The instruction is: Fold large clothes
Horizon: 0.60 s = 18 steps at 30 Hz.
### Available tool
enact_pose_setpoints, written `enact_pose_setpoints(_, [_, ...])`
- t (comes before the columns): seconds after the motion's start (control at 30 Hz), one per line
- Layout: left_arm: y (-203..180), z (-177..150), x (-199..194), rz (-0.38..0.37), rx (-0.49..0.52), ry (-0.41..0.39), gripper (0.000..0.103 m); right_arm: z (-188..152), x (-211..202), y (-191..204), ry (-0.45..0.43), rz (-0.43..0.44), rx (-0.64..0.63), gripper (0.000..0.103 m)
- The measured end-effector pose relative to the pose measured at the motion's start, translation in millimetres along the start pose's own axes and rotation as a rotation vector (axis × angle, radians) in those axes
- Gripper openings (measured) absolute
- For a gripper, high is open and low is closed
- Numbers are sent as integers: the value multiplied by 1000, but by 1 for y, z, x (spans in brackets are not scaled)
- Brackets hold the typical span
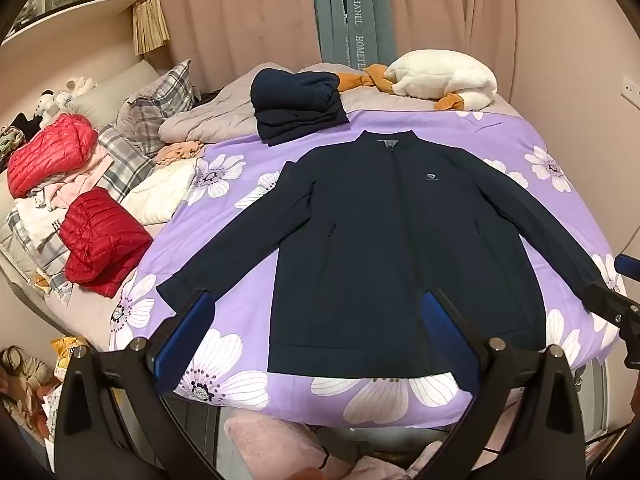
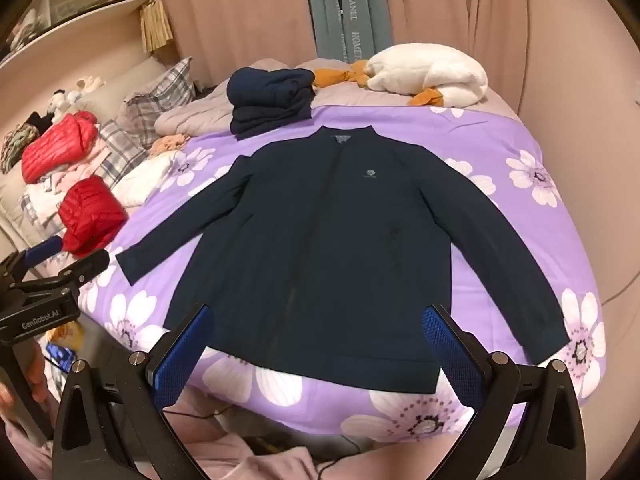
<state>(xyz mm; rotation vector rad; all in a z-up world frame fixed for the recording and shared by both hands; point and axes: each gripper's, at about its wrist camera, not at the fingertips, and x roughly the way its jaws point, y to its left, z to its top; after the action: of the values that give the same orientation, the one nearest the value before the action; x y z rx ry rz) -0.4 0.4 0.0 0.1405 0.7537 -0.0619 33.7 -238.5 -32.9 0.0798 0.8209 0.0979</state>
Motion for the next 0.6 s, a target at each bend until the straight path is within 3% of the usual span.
enact_pose_setpoints(0.6, [9, -2, 3, 11, 0, 8, 103, 2, 4, 1, 7, 0, 3, 103])
